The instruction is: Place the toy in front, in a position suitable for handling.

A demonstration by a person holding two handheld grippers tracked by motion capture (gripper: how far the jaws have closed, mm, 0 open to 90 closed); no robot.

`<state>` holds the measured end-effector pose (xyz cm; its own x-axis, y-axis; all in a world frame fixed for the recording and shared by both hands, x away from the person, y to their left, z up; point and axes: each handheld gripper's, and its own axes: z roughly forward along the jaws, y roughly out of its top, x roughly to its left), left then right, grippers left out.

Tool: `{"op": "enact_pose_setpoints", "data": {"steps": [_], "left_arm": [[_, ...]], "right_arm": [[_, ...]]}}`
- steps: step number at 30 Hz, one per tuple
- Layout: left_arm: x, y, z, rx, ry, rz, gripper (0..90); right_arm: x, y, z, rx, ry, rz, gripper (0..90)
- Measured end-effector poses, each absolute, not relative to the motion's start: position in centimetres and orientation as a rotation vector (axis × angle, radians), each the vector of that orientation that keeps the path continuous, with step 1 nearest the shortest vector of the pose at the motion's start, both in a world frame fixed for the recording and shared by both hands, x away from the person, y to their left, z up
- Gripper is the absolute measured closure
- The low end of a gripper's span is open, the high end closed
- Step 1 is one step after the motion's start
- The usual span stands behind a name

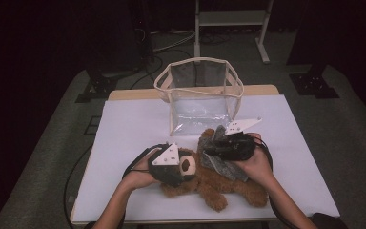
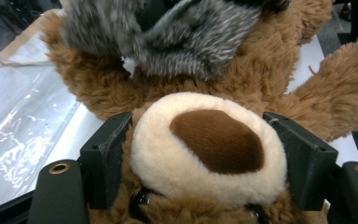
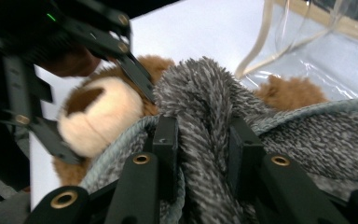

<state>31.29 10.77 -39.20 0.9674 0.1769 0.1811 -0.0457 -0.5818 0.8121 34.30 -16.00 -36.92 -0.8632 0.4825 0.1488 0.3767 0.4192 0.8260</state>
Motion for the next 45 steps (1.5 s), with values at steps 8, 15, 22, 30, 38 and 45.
{"op": "enact_pose_setpoints", "data": {"steps": [8,15,22,30,38,45], "left_arm": [[31.7,12.2,-38.8,2.162,0.1,0.273,25.0],[31.5,11.4,-39.2,2.15,0.115,0.321,27.1],[31.5,11.5,-39.0,2.152,0.119,0.324,27.0],[31.8,13.4,-38.5,2.15,0.134,0.281,26.9],[31.9,12.6,-38.9,2.126,0.156,0.313,33.1],[32.0,12.7,-38.9,2.129,0.174,0.311,31.7]], "right_arm": [[35.6,-19.0,-37.6,0.915,2.489,1.434,68.2],[34.0,-18.6,-36.4,0.846,2.495,1.492,68.1],[33.1,-17.1,-36.5,0.738,2.543,1.475,67.8],[34.4,-19.9,-37.1,0.876,2.482,1.462,67.9],[32.7,-18.5,-35.7,0.77,2.515,1.51,67.8],[31.6,-15.6,-36.7,0.663,2.575,1.443,68.4]]}}
